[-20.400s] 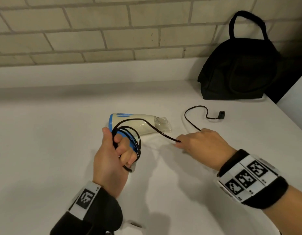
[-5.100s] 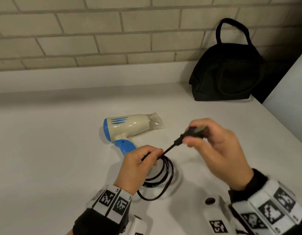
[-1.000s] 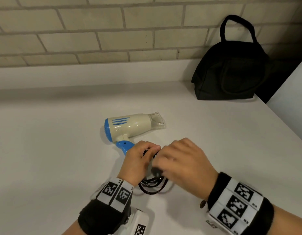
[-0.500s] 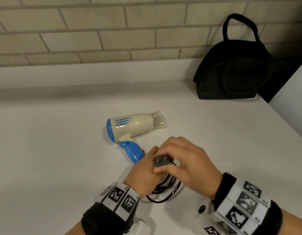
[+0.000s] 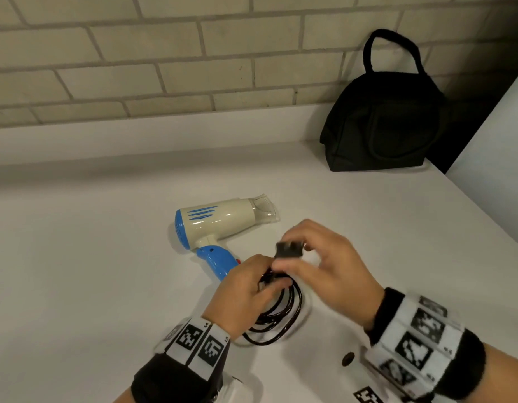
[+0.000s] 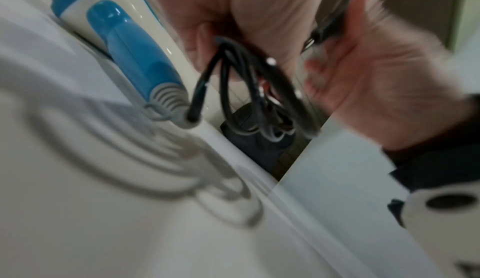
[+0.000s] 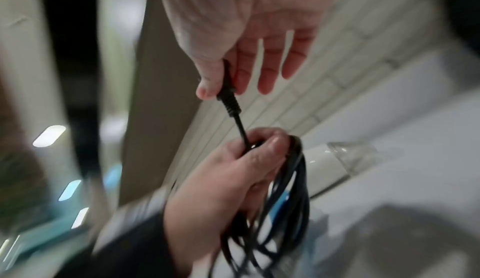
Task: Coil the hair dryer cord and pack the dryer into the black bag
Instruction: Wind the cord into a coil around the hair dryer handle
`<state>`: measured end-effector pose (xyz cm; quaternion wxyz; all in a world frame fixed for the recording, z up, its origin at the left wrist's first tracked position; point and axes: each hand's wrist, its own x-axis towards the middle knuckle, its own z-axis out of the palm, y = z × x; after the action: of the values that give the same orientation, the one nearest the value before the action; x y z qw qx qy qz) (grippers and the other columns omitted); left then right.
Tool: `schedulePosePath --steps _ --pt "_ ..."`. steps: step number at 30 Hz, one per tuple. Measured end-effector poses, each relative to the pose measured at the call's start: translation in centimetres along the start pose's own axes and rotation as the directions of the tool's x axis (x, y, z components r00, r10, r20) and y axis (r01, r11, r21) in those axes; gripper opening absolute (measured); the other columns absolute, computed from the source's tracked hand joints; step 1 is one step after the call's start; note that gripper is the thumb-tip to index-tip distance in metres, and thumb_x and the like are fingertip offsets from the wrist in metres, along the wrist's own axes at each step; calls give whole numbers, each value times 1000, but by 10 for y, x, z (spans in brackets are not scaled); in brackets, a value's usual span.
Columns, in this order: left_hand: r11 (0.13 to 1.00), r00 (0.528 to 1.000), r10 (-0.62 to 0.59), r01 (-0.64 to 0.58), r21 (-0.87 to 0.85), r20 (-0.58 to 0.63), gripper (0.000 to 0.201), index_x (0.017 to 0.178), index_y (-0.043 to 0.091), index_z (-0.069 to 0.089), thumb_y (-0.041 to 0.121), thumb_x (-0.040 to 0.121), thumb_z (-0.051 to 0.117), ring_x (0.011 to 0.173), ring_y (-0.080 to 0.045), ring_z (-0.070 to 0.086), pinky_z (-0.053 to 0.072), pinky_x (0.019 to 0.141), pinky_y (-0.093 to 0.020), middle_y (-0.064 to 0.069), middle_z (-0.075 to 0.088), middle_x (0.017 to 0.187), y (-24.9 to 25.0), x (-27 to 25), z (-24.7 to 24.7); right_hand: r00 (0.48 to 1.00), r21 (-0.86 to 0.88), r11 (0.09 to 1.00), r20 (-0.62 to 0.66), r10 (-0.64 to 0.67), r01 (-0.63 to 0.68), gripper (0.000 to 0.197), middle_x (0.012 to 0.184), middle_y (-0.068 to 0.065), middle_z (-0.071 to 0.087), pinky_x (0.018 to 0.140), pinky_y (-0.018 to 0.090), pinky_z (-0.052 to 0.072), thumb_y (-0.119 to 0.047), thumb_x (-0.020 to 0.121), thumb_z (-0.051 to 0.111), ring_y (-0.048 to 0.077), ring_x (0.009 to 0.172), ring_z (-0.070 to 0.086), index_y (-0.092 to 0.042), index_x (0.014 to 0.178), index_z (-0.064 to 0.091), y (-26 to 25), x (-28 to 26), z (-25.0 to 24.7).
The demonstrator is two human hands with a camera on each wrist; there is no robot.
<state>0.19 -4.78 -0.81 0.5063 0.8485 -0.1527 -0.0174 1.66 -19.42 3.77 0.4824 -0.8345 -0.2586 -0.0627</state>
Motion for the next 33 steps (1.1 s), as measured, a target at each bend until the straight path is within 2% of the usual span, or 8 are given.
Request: schedulePosePath --steps 4,7,10,17,20,22,28,33 --pt "997 980 76 -81 -20 -186 20 81 44 54 29 76 67 74 5 56 41 69 -6 19 62 76 3 0 0 720 516 534 273 638 -669 19 73 0 61 60 21 47 -32 77 61 13 63 56 -13 78 59 29 13 -7" --pt "989 976 88 -110 -99 -199 24 79 39 55 21 73 71 73 6 60 43 67 -5 30 63 79 8 -3 -3 545 512 254 567 617 -820 32 79 3 58 66 30 52 -45 79 52 18 70 55 -14 81 58 37 6 6" --pt "968 977 15 -68 -240 -215 34 77 31 51 6 70 73 70 8 60 45 64 -6 31 64 76 6 -4 -4 516 549 122 653 555 -827 51 102 13 55 84 45 52 -48 85 47 27 91 57 -6 111 56 41 -4 24" --pt "967 974 20 -76 -242 -227 26 76 36 50 28 63 71 70 5 61 45 64 -7 28 65 78 7 -4 -5 762 565 575 159 628 -592 23 79 17 60 72 42 44 -29 85 56 29 74 54 -6 83 60 26 -5 34" --pt "970 954 7 -79 -229 -301 20 74 42 52 37 63 69 71 -5 61 46 64 -11 9 63 77 6 -2 -6 833 508 672 206 513 -539 40 71 9 67 75 35 51 -41 85 54 23 71 62 -3 78 66 16 -6 27" --pt "978 946 21 -86 -189 -324 15 74 44 52 40 64 63 74 -5 57 46 67 -14 8 56 78 5 0 -6 850 473 707 282 445 -527 51 74 8 68 77 32 53 -49 73 64 19 73 65 0 82 65 11 -10 24" --pt "955 947 -178 102 -277 -267 21 69 34 60 20 66 76 59 2 60 47 52 -10 12 66 64 6 7 -5 847 448 719 266 459 -531 5 63 4 65 66 15 50 0 68 59 9 64 63 2 72 61 20 -17 26" --pt "943 932 -253 178 -281 -260 34 81 41 61 20 61 80 62 -3 62 53 61 -14 -1 63 71 6 8 -8 844 470 706 208 495 -530 26 60 0 63 68 19 52 18 74 54 9 61 62 -7 79 56 22 -17 27"
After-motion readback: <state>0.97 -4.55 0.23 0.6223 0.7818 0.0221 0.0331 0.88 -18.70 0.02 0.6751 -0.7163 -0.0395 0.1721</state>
